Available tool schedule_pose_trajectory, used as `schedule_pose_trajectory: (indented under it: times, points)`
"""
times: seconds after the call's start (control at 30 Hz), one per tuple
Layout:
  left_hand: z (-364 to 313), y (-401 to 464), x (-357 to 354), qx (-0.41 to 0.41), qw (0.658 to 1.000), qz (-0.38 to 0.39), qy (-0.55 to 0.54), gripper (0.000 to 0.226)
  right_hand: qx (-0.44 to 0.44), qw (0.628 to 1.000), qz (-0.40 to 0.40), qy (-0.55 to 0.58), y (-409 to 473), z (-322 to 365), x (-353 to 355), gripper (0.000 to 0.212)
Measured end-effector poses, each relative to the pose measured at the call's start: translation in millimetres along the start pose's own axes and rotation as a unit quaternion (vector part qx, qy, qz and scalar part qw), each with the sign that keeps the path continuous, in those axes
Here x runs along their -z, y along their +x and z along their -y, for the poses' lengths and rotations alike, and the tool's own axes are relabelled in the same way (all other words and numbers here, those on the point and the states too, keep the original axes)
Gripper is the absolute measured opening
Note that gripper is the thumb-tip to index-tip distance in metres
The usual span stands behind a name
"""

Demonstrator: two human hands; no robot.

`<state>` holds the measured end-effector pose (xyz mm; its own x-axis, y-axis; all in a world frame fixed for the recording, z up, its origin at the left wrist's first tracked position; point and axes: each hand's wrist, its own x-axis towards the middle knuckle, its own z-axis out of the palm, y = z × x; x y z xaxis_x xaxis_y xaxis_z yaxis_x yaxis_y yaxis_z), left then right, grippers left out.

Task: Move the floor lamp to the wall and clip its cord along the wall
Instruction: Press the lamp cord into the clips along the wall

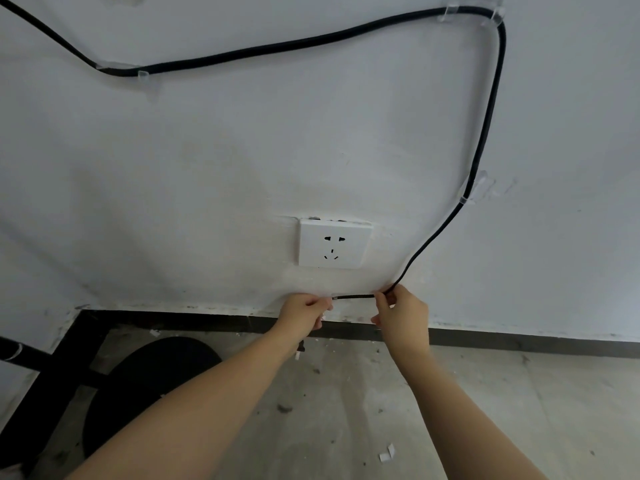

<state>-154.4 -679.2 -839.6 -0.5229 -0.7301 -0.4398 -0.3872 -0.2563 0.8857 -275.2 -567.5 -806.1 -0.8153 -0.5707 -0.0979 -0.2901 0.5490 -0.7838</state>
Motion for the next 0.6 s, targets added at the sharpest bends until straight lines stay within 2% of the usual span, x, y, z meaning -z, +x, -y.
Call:
schedule_pose_trajectory:
  times: [0.17,0.3,0.47,0.6]
  points:
    - [-4.3,-4.6,7.5,-0.014,1.0,0.017,0.016,0.019,0.0,1.0,-0.015,-0.004,-1.2,-2.6,-3.6,0.02]
    - [-4.4,-5.2,4.1,-0.017,1.0,-0.001,0.023,0.019,-0.019,0.999,-0.036,0.003,0.2,-8.2,2.8,0.016]
    - [-3.9,-2.7,-1.1,-0.001,1.0,-0.014,-0.007,0.014,-0.116,0.99,-0.027,0.08,0.7,-7.7,-7.6,0.015]
    - [-2.6,-1.9,2.8,0.01,0.998,-0.01,-0.053,0.021,-0.155,0.982,-0.022,0.11,3.3,-7.6,-15.9,0.019]
